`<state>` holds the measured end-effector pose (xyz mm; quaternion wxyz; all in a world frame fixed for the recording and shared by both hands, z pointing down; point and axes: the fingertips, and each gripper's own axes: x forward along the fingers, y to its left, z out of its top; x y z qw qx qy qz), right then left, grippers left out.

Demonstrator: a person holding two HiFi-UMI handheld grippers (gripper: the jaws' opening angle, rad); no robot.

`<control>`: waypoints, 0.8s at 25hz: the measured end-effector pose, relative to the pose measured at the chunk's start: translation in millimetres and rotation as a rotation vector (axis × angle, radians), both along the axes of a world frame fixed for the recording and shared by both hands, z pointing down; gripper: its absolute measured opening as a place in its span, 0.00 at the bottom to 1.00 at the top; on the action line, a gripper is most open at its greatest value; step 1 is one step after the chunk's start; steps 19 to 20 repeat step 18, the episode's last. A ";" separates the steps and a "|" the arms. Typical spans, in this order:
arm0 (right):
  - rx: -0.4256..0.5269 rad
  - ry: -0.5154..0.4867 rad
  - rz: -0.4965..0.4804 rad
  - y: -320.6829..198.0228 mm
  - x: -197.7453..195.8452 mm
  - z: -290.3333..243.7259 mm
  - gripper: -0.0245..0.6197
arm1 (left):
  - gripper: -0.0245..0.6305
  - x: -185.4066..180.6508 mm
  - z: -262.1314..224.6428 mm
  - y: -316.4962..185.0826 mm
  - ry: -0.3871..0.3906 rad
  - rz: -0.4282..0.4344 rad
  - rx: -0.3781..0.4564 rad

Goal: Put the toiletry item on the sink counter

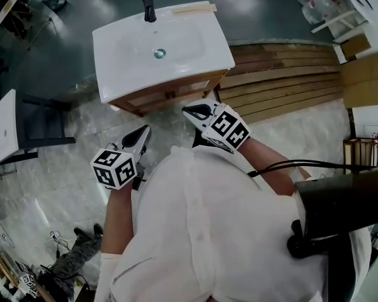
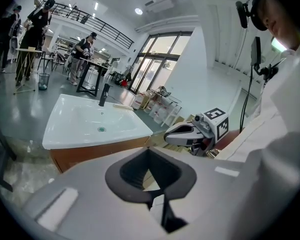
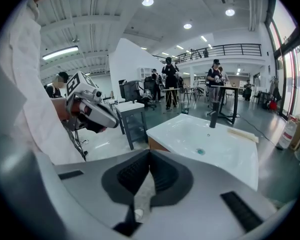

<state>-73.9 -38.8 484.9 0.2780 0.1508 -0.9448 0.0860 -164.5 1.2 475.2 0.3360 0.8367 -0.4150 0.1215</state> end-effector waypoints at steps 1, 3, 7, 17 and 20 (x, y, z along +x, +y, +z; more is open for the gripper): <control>-0.001 0.000 0.001 0.3 1.4 0.0 0.05 | 0.05 1.7 0.6 0.6 -0.001 0.002 -0.003; -0.003 0.001 0.003 0.0 4.5 -0.4 0.05 | 0.05 4.9 1.0 0.1 0.000 0.006 -0.007; -0.004 -0.003 0.012 -2.6 11.9 -1.2 0.05 | 0.05 13.7 0.7 -3.6 -0.003 0.020 -0.010; -0.019 -0.001 0.087 -16.6 54.1 2.1 0.05 | 0.05 51.3 5.6 -26.8 0.000 0.101 -0.021; -0.021 0.003 0.097 -19.3 60.0 2.7 0.05 | 0.05 56.1 6.7 -30.9 0.003 0.110 -0.022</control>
